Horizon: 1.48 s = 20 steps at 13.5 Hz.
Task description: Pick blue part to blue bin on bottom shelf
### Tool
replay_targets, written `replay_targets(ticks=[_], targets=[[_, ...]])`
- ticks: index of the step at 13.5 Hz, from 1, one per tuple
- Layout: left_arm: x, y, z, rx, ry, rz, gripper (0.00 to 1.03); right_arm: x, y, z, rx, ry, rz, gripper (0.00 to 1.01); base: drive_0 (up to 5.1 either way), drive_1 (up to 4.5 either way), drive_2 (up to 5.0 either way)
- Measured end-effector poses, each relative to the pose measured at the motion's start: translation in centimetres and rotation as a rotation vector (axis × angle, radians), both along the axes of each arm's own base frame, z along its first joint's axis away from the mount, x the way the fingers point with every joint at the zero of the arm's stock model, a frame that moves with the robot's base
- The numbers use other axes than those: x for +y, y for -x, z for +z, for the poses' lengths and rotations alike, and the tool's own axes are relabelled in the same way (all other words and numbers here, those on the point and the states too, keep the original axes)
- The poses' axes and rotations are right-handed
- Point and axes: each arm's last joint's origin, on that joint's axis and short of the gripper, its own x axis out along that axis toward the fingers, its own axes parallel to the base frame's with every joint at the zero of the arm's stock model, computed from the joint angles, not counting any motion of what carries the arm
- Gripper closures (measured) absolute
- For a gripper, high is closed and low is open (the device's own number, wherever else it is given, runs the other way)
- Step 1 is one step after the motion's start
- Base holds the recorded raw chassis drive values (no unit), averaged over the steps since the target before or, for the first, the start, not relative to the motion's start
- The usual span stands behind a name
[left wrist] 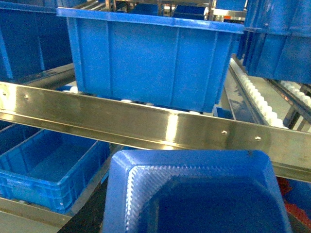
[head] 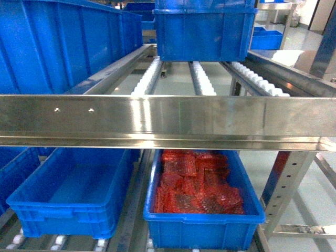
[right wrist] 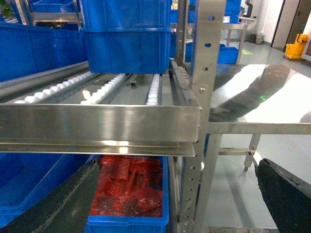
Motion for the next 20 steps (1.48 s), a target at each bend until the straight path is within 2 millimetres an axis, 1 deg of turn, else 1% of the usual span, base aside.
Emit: replay_targets(ticks=[11,20], targets=[[0.01,0.0,0.0,0.0,0.0,0.004,0.6,0.0,0.0,-0.01,0.001,0.0,0.001,0.03,-5.0,2.46,2.5],[0.01,0.0,0.02,-0.002,0.001,0.003,0.6,0.0,0.0,0.01,-0.001,0.0,0.001,0.03,0.0,0.0,0.0]])
